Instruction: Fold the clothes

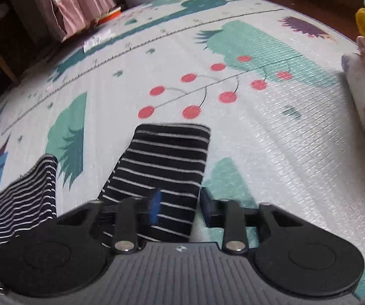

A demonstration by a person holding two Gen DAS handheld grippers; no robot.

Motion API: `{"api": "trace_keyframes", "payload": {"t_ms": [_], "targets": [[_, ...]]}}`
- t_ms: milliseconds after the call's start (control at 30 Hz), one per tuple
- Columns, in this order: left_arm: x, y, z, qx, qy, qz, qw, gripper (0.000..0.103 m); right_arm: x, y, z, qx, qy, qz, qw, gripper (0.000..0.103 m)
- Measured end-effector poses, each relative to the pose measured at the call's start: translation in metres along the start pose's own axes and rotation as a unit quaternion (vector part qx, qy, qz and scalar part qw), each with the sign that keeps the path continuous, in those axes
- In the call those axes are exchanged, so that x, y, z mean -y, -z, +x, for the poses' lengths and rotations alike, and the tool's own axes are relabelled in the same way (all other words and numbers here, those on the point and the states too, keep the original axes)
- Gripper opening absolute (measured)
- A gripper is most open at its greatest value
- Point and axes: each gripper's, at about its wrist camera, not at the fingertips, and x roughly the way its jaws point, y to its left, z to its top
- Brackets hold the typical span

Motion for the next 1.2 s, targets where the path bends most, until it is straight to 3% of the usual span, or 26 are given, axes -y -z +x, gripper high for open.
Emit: {"api": "trace_keyframes", "payload": {"t_ms": [67,167,300,533,667,800,867,933,1067,1133,1200], "targets": [[0.000,-0.002,0.002,0.000,-0.002,-0.006,1.0000,0.009,-0.011,0.006,-0.001,0.008,0.007,-0.022,1.000,0.007],[-0.001,-0.004,0.004,0.000,-0.007,-0.012,0.9999,0.003,-0.017,0.010,-0.006,0.017,0.020,-0.030,0.999,0.005],[-0.008,0.000,-0.013,0.005,-0.025,-0.016,0.9995,0.002,0.015,0.013,-0.030,0.028,0.071,0.031,0.997,0.005],[-0.034,0.008,-0.045,0.008,-0.084,-0.043,0.9955,0.002,0.091,0.034,-0.075,0.013,0.162,0.125,0.979,0.005],[-0.037,0.017,-0.050,-0.004,-0.098,-0.028,0.9948,0.002,0.097,0.041,-0.085,-0.004,0.186,0.121,0.975,0.005],[-0.032,0.018,-0.057,0.023,-0.106,0.006,0.9941,0.004,0.091,0.043,-0.088,-0.021,0.204,0.109,0.973,0.010],[-0.023,0.015,-0.065,0.047,-0.127,0.050,0.9896,0.019,0.084,0.043,-0.096,0.003,0.214,0.092,0.973,0.013],[-0.013,0.013,-0.075,0.072,-0.138,0.096,0.9832,0.024,0.074,0.037,-0.100,0.015,0.216,0.061,0.974,0.026],[0.010,0.029,-0.088,0.077,-0.101,0.160,0.9790,0.024,0.040,0.028,-0.105,0.043,0.210,-0.031,0.976,0.030],[0.027,0.049,-0.089,0.057,-0.053,0.199,0.9769,0.024,0.016,0.033,-0.108,0.043,0.174,-0.072,0.981,0.030],[0.047,0.078,-0.089,0.039,-0.006,0.245,0.9687,0.024,-0.016,0.045,-0.109,0.029,0.119,-0.128,0.984,0.030]]}}
